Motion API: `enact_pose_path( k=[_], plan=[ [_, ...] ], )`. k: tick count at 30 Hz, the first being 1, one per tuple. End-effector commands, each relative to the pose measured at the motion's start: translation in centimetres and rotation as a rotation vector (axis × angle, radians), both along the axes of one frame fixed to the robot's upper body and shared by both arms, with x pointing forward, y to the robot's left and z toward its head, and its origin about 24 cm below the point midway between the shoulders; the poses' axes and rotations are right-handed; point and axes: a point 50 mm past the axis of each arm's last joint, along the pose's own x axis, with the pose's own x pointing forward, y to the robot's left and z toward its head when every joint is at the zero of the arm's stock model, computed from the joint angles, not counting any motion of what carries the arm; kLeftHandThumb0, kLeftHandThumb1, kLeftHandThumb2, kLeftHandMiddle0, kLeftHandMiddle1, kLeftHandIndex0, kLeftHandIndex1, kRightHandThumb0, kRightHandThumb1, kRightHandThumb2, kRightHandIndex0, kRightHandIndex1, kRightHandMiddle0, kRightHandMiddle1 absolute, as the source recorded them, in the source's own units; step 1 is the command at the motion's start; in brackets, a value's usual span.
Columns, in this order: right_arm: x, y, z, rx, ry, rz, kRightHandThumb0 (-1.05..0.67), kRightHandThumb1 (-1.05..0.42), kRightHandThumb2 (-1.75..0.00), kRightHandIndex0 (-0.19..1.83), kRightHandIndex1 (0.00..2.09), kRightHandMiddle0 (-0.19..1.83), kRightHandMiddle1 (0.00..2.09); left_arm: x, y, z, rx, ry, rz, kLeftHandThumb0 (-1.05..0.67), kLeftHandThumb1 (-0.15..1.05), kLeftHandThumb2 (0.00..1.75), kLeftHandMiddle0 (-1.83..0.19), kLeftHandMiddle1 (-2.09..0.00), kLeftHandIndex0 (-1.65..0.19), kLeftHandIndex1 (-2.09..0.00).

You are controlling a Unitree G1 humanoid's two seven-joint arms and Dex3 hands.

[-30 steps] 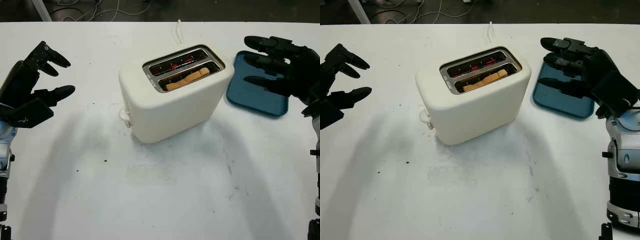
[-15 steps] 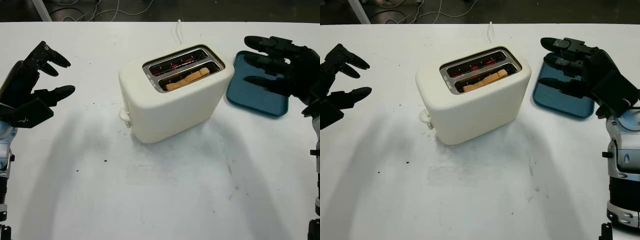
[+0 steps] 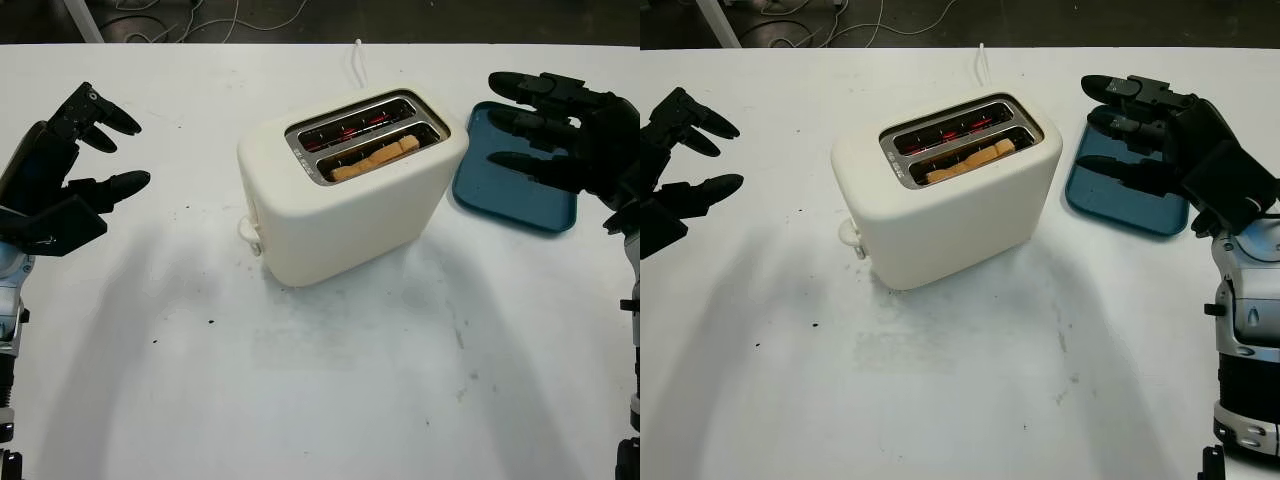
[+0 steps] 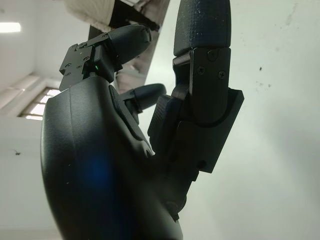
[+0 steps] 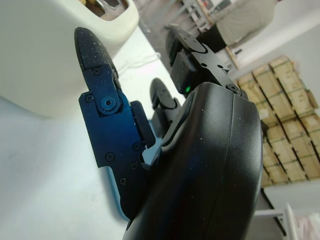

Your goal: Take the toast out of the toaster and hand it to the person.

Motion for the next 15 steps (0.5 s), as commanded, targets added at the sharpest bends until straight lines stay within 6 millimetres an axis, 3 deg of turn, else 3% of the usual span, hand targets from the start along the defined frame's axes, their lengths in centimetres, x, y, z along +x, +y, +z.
enact_pose_path(
  k=[1,15],
  plan=[
    [-0.23,-0.02,0.24,-0.001,-0.003,-0.012,-0.66,-0.79,0.00,0.56,0.00,0.53,0.00,-0.10,0.04,-0.03,-0.006,0.002,-0.003,-1.05,0.92,0.44,0.00,-1.70,0.00,-1.54],
    [-0.16,-0.08,0.15,0.007,-0.006,-0.008,-0.65,-0.79,0.00,0.56,0.00,0.54,0.00,-0.13,0.00,-0.03,-0.006,-0.002,-0.005,-1.05,0.92,0.43,0.00,-1.70,0.00,-1.54]
  ],
)
